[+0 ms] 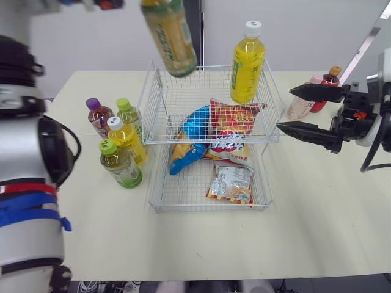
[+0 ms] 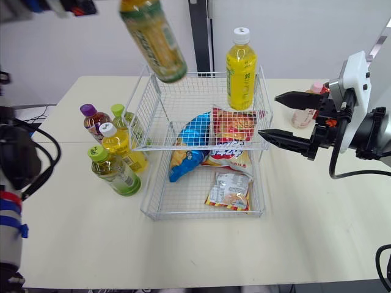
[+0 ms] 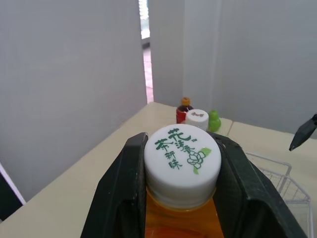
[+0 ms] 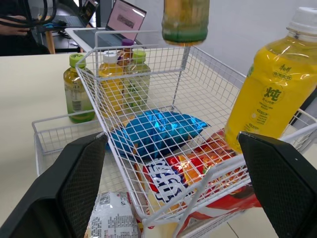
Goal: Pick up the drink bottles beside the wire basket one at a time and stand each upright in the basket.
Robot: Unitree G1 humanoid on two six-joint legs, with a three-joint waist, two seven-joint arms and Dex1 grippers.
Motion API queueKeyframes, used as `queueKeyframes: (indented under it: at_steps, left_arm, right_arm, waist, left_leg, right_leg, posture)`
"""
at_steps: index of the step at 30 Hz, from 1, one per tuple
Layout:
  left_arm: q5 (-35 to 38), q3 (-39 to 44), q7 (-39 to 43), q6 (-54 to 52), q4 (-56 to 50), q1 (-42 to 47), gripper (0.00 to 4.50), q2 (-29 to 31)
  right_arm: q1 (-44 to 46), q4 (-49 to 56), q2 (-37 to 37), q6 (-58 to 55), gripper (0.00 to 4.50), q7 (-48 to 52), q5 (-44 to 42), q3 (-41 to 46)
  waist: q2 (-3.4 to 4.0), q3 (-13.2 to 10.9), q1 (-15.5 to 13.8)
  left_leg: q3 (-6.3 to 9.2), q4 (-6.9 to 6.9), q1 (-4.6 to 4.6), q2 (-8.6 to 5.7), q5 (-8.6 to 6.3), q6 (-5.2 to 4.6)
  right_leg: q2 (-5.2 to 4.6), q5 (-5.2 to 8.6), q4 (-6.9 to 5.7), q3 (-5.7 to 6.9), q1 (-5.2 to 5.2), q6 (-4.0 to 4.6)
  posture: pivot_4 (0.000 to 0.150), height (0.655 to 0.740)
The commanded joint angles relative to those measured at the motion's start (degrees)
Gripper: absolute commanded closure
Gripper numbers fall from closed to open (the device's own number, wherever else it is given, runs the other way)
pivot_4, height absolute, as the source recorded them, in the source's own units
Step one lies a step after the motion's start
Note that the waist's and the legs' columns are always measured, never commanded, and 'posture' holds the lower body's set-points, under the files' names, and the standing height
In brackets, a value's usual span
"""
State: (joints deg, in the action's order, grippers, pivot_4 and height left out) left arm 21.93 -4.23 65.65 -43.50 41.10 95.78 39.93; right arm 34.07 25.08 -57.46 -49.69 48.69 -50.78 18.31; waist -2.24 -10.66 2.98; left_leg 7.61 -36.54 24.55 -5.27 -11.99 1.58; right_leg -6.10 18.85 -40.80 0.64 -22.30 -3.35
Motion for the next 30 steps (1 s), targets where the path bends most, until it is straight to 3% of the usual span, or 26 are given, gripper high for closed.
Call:
queueKeyframes:
  at_steps: [1,15,27,28,30]
  left_arm:
    - [-1.6,2.8,-4.8,4.8,1.0,1.8,3.15,-3.7]
    - [-7.0,3.3,-8.4,13.1,14.6,2.5,3.15,-14.1]
    - [-10.4,4.0,-8.5,19.0,20.9,4.1,3.15,-17.0]
    - [-10.4,4.2,-8.2,19.1,21.2,4.4,2.43,-17.0]
    - [-10.5,4.3,-7.3,19.5,21.5,4.7,1.94,-17.0]
  right_arm:
    - [-0.2,1.9,-1.1,0.5,0.00,-1.1,-0.7,2.9]
    - [-1.0,2.6,-1.2,0.3,0.00,-5.3,-1.2,4.5]
    - [-1.2,3.2,-1.2,0.0,0.00,-6.8,-1.8,4.5]
    - [-1.3,3.3,-1.2,0.0,0.00,-6.9,-1.8,4.5]
    - [-1.3,3.4,-1.3,0.0,0.00,-7.1,-2.0,4.5]
  waist:
    - [0.00,0.0,0.1]
    - [-0.07,0.0,0.0]
    - [-0.08,-0.1,0.0]
    - [-0.08,-0.1,0.0]
    - [-0.08,-0.1,0.0]
  left_leg:
    - [0.00,-0.06,0.03,0.00,0.00,-0.01]
    - [0.01,-0.35,0.20,-0.04,-0.06,-0.09]
    - [0.00,-0.39,0.21,-0.06,-0.06,-0.10]
    - [0.00,-0.39,0.21,-0.06,-0.06,-0.10]
    - [-0.01,-0.39,0.21,-0.06,-0.06,-0.10]
  right_leg:
    - [0.00,0.00,0.00,0.00,0.00,0.00]
    - [-0.01,-0.04,-0.05,0.03,-0.03,-0.08]
    - [-0.04,-0.06,-0.06,0.04,-0.02,-0.11]
    - [-0.04,-0.06,-0.06,0.04,-0.02,-0.11]
    - [-0.04,-0.06,-0.07,0.04,-0.02,-0.12]
  posture:
    - [0.150,0.7400]
    - [0.150,0.7400]
    - [0.150,0.7400]
    - [0.150,0.7400]
    - [0.150,0.7400]
